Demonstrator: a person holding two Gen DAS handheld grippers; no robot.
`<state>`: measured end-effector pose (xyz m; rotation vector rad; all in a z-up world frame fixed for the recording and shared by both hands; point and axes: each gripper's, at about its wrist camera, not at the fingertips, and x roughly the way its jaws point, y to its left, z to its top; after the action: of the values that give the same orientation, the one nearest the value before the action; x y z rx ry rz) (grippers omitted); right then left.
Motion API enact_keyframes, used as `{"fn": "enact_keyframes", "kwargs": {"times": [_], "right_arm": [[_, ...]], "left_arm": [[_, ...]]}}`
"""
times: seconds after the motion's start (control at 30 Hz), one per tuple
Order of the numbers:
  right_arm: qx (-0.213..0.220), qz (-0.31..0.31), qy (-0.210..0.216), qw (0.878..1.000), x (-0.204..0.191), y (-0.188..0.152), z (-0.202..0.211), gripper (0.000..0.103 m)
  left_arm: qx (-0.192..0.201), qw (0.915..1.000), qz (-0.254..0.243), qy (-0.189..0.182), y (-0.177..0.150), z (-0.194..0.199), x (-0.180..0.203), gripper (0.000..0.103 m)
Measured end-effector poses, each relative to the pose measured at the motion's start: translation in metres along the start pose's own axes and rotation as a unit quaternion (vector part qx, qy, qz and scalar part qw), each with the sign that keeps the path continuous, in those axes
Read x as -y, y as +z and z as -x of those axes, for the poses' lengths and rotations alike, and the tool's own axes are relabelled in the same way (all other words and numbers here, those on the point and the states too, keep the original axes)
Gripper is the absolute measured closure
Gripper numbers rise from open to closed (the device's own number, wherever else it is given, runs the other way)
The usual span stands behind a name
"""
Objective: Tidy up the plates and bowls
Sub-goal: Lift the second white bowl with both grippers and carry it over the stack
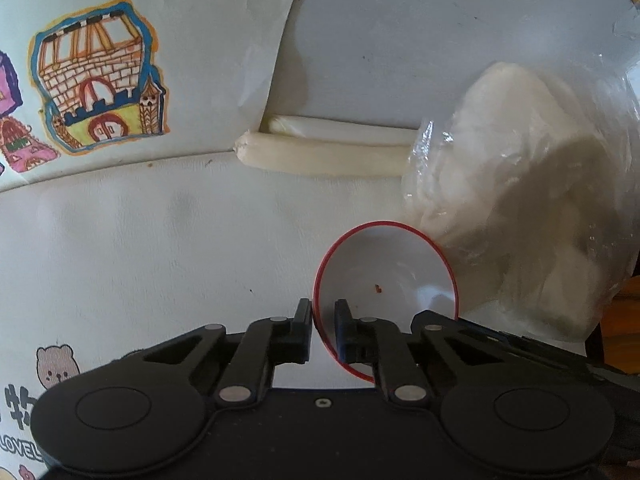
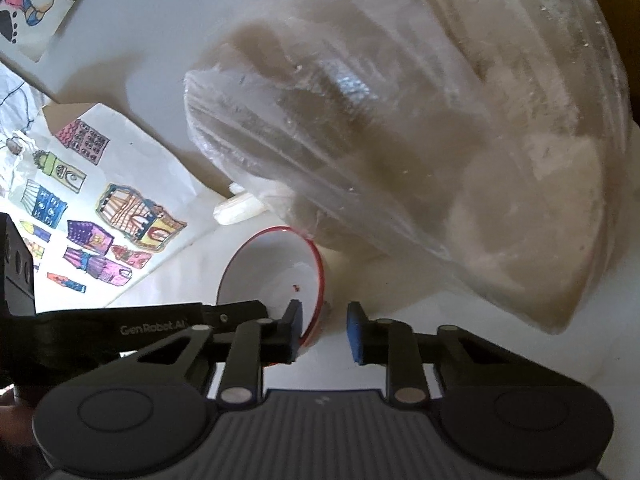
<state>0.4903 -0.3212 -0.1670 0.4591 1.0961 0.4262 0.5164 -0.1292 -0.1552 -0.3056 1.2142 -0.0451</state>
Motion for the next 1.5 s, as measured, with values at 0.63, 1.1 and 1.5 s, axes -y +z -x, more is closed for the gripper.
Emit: {"fn": "enact_keyframes", "kwargs": {"times": [0.63,1.1,1.5], "right_arm": [[0.009,0.026,-0.007,1.000,-0.022,-0.025,0.056,0.086],[-0.003,0.037,-0.020,0.999,-0.025,-0.072,0.123,0.086],[-0.058,0.047,-0.027,0.997,-0.023,-0.106,0.135,0.086]], "left_arm": [[0.026,0.9991,-0.003,-0.035,-0.035,0.062,0.006,0.094],[0.013,0.9974,-0.023,-0.067,-0.102,0.109,0.030,0.094],[-0.027,0.9976,-0.026,-0.058,-0.139,0.108,0.030,0.094]]}}
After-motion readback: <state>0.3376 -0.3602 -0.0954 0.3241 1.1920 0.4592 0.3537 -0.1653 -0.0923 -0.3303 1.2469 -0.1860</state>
